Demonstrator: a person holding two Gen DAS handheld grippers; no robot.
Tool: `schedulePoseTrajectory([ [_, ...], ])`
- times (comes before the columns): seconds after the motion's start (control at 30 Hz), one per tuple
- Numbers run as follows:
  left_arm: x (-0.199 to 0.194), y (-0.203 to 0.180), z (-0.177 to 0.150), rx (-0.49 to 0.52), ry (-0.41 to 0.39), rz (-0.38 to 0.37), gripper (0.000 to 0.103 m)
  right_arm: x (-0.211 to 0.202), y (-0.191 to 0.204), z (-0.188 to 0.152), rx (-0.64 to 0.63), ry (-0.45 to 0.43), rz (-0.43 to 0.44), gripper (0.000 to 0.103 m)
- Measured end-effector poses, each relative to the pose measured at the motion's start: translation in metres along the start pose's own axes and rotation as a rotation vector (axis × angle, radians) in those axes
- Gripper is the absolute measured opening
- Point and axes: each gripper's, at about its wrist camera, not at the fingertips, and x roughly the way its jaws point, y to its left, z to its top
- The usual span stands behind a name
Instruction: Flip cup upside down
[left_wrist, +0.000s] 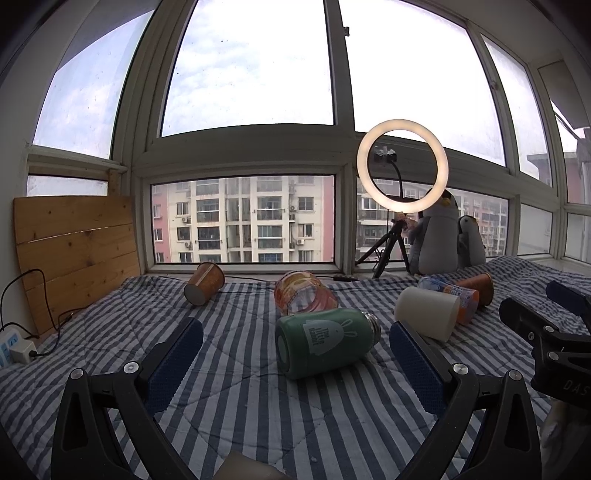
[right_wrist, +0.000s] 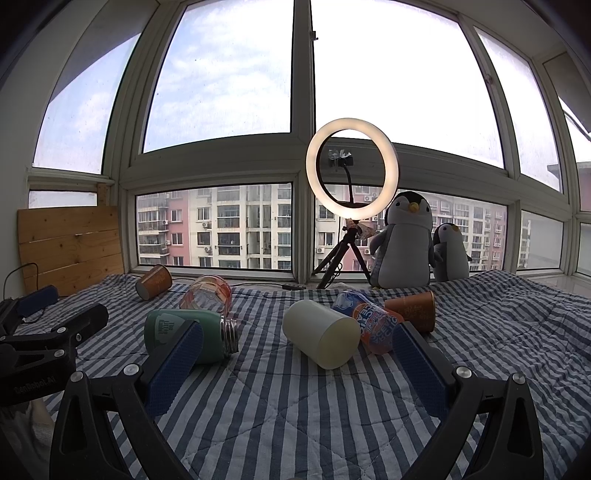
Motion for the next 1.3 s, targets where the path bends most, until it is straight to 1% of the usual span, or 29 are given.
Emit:
schedulePoseTrajectory([
  [0.2,-0.0006,0.0034,0.0019,-0.012,-0.002,0.005,0.102,-0.0009,0.0008,0.0006,0.001,0.005,-0.004,0.101],
  [0.33,0.0051,0.0016,0.0012,-0.001,0.024,0.003,0.102,0.0027,-0.0046,-0.0018,0.019,0.011,-0.011,0.101],
  [0.5,0.0038,0.0032,0.0008,-0.010,0.013,0.011,0.102,0.0010,-0.0031,-0.0011,0.013,0.003,-0.009,0.101],
  [0.77,0.0070,0.0025,0.0001,-0.007,0.022,0.012,0.102,-0.0017,-0.0019,0.0004,0.017,-0.009,-0.010,0.101],
  [1.3,0.0061,0.0021,-0.0010,-0.004,0.009,0.014,0.102,-0.0010,-0.0018,0.0002,0.018,-0.003,-0.007,0.101],
])
